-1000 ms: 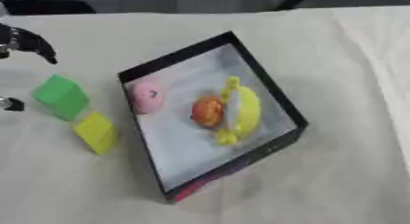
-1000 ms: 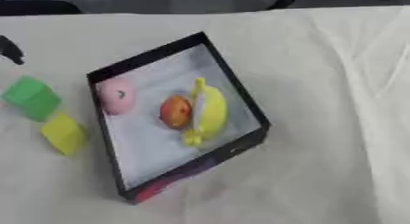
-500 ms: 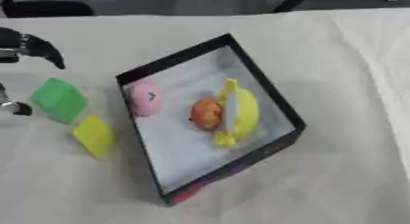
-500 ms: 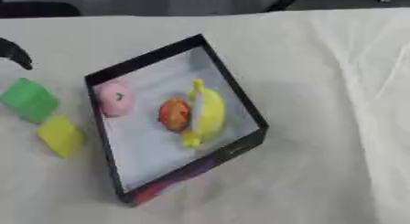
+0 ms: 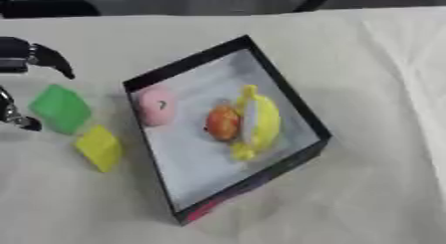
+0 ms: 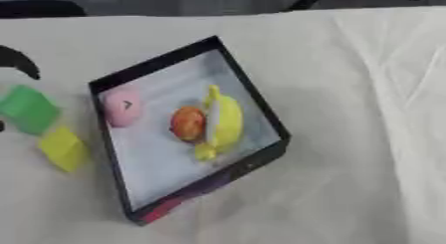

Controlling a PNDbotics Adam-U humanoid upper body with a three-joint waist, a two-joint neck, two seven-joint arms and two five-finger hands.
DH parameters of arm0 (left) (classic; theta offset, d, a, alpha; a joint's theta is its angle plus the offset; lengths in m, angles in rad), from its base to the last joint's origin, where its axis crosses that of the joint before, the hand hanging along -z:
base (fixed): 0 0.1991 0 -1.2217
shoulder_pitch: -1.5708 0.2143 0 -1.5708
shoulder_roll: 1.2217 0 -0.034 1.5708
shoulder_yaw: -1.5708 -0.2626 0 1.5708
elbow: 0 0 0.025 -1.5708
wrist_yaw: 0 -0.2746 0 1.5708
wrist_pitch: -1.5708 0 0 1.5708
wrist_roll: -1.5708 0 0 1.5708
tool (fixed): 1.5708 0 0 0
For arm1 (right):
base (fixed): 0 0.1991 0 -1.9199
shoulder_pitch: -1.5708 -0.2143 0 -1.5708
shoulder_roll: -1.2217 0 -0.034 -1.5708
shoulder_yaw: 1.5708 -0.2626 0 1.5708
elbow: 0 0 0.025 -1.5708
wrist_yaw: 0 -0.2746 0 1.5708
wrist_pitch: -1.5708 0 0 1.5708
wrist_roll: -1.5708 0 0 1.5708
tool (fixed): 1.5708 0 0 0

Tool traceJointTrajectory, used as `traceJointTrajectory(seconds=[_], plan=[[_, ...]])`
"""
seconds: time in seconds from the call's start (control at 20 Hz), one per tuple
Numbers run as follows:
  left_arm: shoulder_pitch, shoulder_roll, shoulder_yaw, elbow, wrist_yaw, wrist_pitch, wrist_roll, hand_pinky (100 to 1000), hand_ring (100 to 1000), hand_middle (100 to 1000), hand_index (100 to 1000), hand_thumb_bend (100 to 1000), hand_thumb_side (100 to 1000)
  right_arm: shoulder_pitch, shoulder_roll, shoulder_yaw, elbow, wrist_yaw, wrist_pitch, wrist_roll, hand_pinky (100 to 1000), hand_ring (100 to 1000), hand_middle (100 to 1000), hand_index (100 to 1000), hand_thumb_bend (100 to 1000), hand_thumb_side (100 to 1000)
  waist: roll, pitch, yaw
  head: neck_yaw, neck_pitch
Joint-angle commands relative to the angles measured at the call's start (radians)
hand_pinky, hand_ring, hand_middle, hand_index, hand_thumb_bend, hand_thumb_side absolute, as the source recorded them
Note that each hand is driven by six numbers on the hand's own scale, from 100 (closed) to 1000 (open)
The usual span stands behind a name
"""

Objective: Pick up objects on the table and place them in the box.

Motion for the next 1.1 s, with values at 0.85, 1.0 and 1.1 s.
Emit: traceJointTrajectory(seconds=[0.85, 1.0, 1.1], plan=[[-0.043, -0.014, 0.003, 0.083, -0.037, -0.020, -0.060, 889, 881, 815, 857, 587, 180, 0.000, -0.012, -0.015, -0.023, 0.000, 0.009, 0.002, 905, 715, 697, 811, 100, 542, -0.014, 0.000, -0.005, 0.011, -0.016], [-0.044, -0.018, 0.001, 0.090, -0.043, -0.023, -0.063, 885, 879, 811, 847, 569, 154, 0.001, -0.011, -0.016, -0.023, 0.000, 0.009, 0.002, 906, 715, 690, 811, 100, 543, -0.013, 0.000, -0.006, 0.013, -0.017], [-0.045, -0.022, 0.000, 0.092, -0.043, -0.027, -0.062, 877, 872, 800, 830, 546, 123, 0.001, -0.010, -0.016, -0.023, 0.000, 0.010, 0.003, 906, 715, 686, 811, 100, 543, -0.013, 0.000, -0.007, 0.014, -0.018]])
